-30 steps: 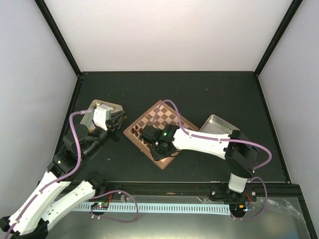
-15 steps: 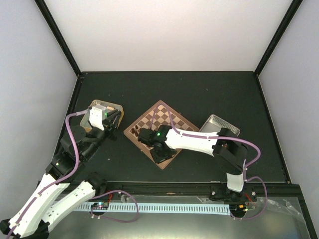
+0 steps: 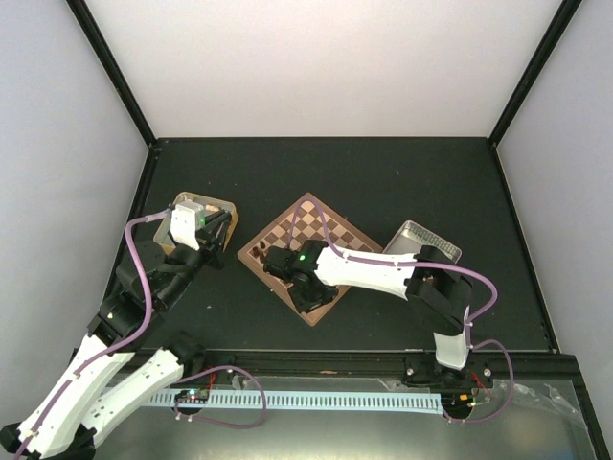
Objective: Set up the chess pieces on the board
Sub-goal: Place the chess piece on the chessboard, then move the chess piece to the chessboard.
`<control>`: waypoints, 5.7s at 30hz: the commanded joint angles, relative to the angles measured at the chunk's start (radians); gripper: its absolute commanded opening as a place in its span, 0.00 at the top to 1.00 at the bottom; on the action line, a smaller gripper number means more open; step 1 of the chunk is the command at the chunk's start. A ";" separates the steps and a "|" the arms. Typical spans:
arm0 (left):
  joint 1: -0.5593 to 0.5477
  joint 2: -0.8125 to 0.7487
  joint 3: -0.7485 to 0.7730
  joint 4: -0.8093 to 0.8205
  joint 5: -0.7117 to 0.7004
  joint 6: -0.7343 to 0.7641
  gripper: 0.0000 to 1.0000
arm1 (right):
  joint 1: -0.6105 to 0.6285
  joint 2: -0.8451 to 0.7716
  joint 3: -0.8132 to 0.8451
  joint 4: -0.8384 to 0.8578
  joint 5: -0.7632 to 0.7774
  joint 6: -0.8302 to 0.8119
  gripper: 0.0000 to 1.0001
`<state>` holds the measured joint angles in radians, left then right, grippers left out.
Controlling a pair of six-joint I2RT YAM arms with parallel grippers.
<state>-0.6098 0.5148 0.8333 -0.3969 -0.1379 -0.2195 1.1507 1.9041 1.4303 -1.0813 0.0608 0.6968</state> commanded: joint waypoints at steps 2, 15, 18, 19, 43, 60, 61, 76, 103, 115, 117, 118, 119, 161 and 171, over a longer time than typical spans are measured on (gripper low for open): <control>0.008 -0.001 -0.002 -0.012 -0.002 0.001 0.98 | 0.004 -0.033 0.025 -0.001 0.038 0.027 0.73; 0.004 0.108 -0.018 -0.004 0.203 -0.073 0.98 | -0.103 -0.457 -0.249 0.263 0.055 0.160 0.61; -0.001 0.179 -0.046 0.036 0.291 -0.113 0.99 | -0.167 -0.569 -0.363 0.332 0.080 0.222 0.60; -0.005 0.212 -0.053 0.050 0.306 -0.128 0.98 | -0.186 -0.606 -0.397 0.352 0.085 0.241 0.60; -0.219 1.024 0.004 0.315 -0.064 -0.146 0.94 | -0.309 -0.912 -0.648 0.465 0.100 0.238 0.56; -0.214 1.031 0.100 0.143 -0.022 -0.133 0.64 | -0.311 -0.918 -0.639 0.469 0.083 0.241 0.56; -0.213 1.034 0.125 0.092 -0.019 -0.138 0.63 | -0.312 -0.919 -0.637 0.468 0.083 0.243 0.56; -0.183 1.155 0.296 -0.210 0.046 -0.182 0.68 | -0.311 -0.930 -0.643 0.468 0.083 0.245 0.56; -0.160 1.166 0.333 -0.307 -0.047 -0.222 0.94 | -0.310 -0.956 -0.651 0.466 0.135 0.199 0.57; -0.130 1.134 0.322 -0.364 -0.026 -0.260 0.93 | -0.310 -0.942 -0.667 0.492 0.120 0.154 0.57; -0.130 1.133 0.316 -0.375 -0.025 -0.257 0.93 | -0.310 -0.945 -0.669 0.492 0.118 0.158 0.57; -0.130 1.132 0.316 -0.378 -0.025 -0.251 0.93 | -0.310 -0.946 -0.671 0.494 0.117 0.161 0.57; -0.130 1.131 0.316 -0.382 -0.023 -0.244 0.93 | -0.311 -0.945 -0.671 0.496 0.116 0.163 0.57; -0.130 1.027 0.450 -0.436 -0.014 -0.166 0.63 | -0.368 -0.989 -0.628 0.374 0.216 0.169 0.57; -0.130 0.564 0.254 -0.154 -0.003 -0.091 0.55 | -0.711 -0.892 -0.688 0.318 0.175 0.036 0.52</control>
<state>-0.7406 1.2213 1.1732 -0.7204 -0.1345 -0.3691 0.5484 0.9649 0.7719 -0.7235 0.2325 0.8074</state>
